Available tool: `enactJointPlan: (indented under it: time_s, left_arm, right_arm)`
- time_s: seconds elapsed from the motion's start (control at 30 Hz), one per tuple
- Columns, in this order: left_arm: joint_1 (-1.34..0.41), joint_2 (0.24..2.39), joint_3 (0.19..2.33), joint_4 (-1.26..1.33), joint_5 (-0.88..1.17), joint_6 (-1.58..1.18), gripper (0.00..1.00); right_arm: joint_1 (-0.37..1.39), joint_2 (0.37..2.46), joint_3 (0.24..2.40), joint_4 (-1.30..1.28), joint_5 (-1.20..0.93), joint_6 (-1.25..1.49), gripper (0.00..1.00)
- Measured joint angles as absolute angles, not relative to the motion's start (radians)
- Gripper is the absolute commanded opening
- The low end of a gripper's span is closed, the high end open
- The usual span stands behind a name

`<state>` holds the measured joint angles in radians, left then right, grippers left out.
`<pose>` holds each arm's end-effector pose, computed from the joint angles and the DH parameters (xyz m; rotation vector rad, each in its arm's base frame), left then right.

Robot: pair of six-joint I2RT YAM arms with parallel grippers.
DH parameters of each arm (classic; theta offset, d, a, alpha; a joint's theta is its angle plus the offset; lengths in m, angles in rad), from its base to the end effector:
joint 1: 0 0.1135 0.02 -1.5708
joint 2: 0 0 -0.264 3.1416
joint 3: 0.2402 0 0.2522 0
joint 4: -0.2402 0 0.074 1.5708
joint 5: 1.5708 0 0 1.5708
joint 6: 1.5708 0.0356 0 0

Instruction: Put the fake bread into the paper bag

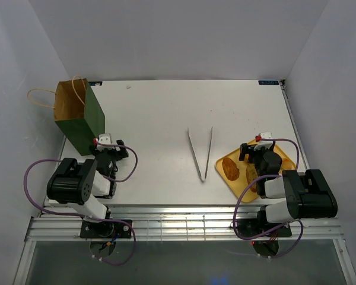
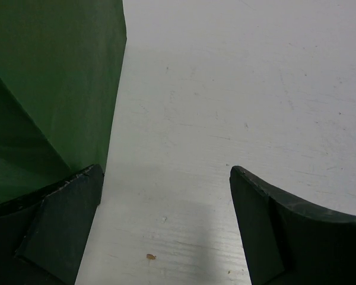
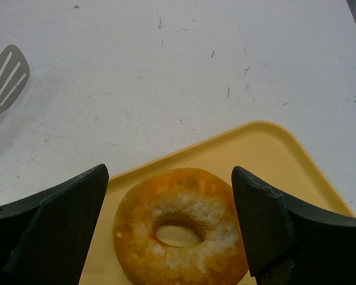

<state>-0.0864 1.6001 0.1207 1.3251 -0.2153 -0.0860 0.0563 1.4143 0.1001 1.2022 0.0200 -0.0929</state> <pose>0.2172 -0.0112 0.1222 -0.1583 1.7146 0.0582 0.2077 0.0110 0.1403 -0.1104 1.6793 -0.0444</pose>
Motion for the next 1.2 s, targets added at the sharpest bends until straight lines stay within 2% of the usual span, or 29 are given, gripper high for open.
enactJointPlan:
  time_s: [0.2,0.43,0.57,0.67,0.87,1.03,1.2]
  left_arm:
    - [-0.09,1.439,0.136,1.198,-0.169,-0.053,0.98]
    - [-0.125,1.004,0.167,0.92,-0.18,-0.2,0.98]
    - [-0.134,0.82,0.169,0.784,-0.136,-0.278,0.98]
    - [-0.142,0.76,0.229,0.623,-0.133,-0.348,0.98]
    - [-0.144,0.71,0.48,0.173,-0.238,-0.58,0.98]
    - [-0.144,0.696,0.668,-0.168,-0.26,-0.732,0.98]
    - [-0.144,0.71,0.829,-0.326,-0.2,-0.638,0.98]
  right_arm:
    - [0.056,1.414,0.1,1.205,0.023,-0.096,0.9]
    - [0.059,1.407,0.099,1.208,0.035,-0.102,0.9]
    - [0.089,1.3,0.084,1.168,0.123,-0.104,0.9]
    - [0.107,1.175,0.128,1.007,0.197,-0.056,0.9]
    - [0.108,1.108,0.447,0.476,0.255,0.167,0.9]
    - [0.108,1.115,0.585,0.189,0.13,0.247,0.9]
    - [0.107,1.125,0.599,0.078,-0.121,0.258,0.9]
